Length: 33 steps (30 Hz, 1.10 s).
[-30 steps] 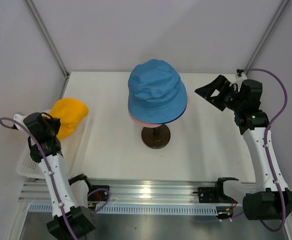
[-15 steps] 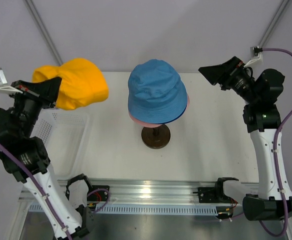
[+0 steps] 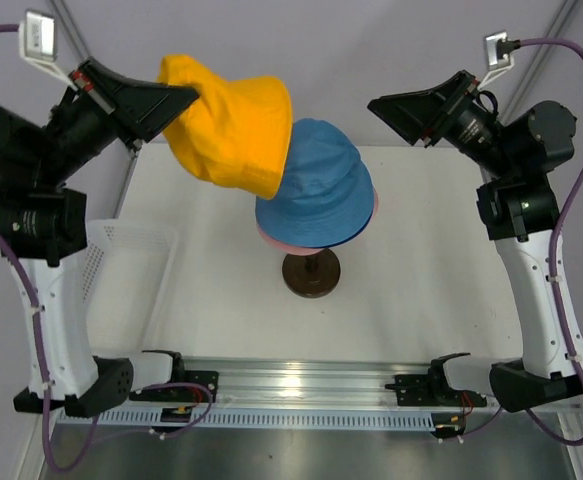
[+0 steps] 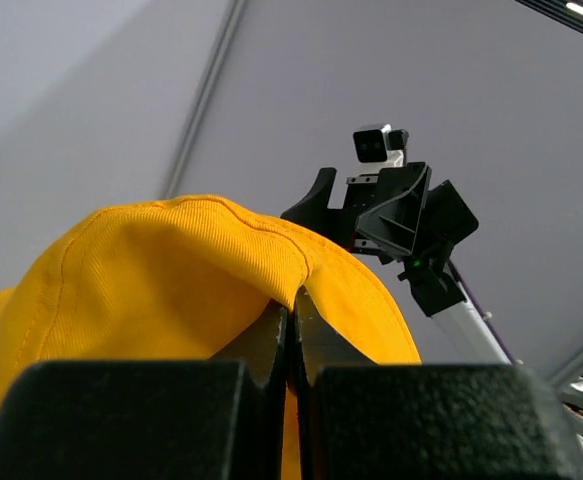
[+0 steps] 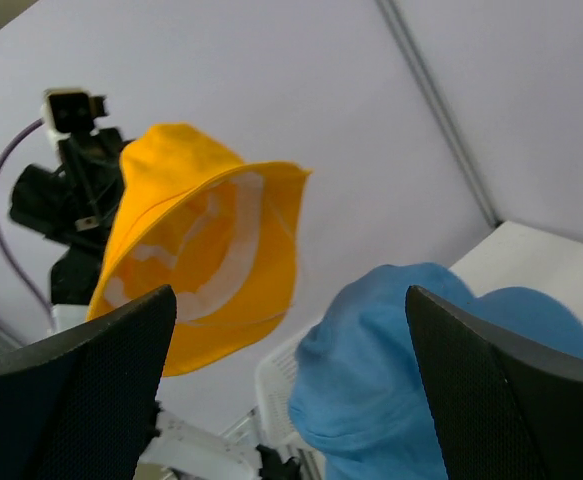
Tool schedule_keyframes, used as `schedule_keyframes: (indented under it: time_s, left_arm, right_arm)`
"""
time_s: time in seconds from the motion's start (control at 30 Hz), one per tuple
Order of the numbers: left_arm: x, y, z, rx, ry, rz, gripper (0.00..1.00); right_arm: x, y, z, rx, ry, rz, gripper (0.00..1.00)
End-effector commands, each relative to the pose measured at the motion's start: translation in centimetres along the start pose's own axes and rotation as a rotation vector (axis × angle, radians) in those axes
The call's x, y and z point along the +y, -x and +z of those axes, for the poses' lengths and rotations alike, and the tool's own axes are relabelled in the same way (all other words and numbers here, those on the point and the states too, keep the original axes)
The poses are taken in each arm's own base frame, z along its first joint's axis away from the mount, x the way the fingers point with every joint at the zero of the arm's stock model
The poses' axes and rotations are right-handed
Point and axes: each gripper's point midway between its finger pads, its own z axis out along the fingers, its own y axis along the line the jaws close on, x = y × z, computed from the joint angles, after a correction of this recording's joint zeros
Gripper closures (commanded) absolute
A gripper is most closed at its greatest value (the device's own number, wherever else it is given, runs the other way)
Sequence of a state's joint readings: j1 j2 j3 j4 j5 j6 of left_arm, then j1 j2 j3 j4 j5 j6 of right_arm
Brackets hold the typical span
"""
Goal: Stack the hats
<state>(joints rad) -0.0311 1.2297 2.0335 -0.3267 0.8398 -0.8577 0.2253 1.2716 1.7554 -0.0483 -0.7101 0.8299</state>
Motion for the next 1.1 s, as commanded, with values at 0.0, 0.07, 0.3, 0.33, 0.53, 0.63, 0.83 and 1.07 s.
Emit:
schedule_keyframes:
  time_s: [0.0,0.07,0.3,0.33,0.53,0.63,0.83,1.07]
  left_arm:
    - [-0.3,0.2,2.5,0.010,-0.051,-0.045,0.99]
    - [-0.4,-0.1,4.1,0.023,-0.085,-0.061,0.99]
    - [0.6,-2.2,7.7,0.063,-0.117,-0.104,0.99]
    - [0.3,-2.5,7.9,0.072,-0.130,-0.108,0.99]
    - [0.6,-4.4,9.3,0.114,-0.136,-0.131,0.99]
    - [0.7,-5.3,9.9,0.131,-0.131,-0.133,0.99]
    - [1.5,-6.3,10.8,0.144,-0.106,-0.137,0.99]
    - [2.3,-9.0,12.7,0.198,-0.106,-0.160,0.99]
  right_arm:
    - [1.9,-1.1,1.2,0.029,0.069,0.081,0.01]
    - [2.4,-2.7,1.9,0.066,0.075,0.136,0.00]
    - [2.3,-3.2,1.6,-0.040,0.032,0.256,0.00]
    - [2.0,-3.0,1.4,-0.072,0.017,0.284,0.01]
    - [1.1,-2.5,1.3,-0.151,0.008,0.356,0.00]
    - [1.2,-2.6,1.9,-0.146,0.035,0.398,0.01]
    - [1.4,-2.8,2.1,-0.142,0.050,0.431,0.01]
    - [0.8,-3.7,1.7,-0.144,0.034,0.459,0.13]
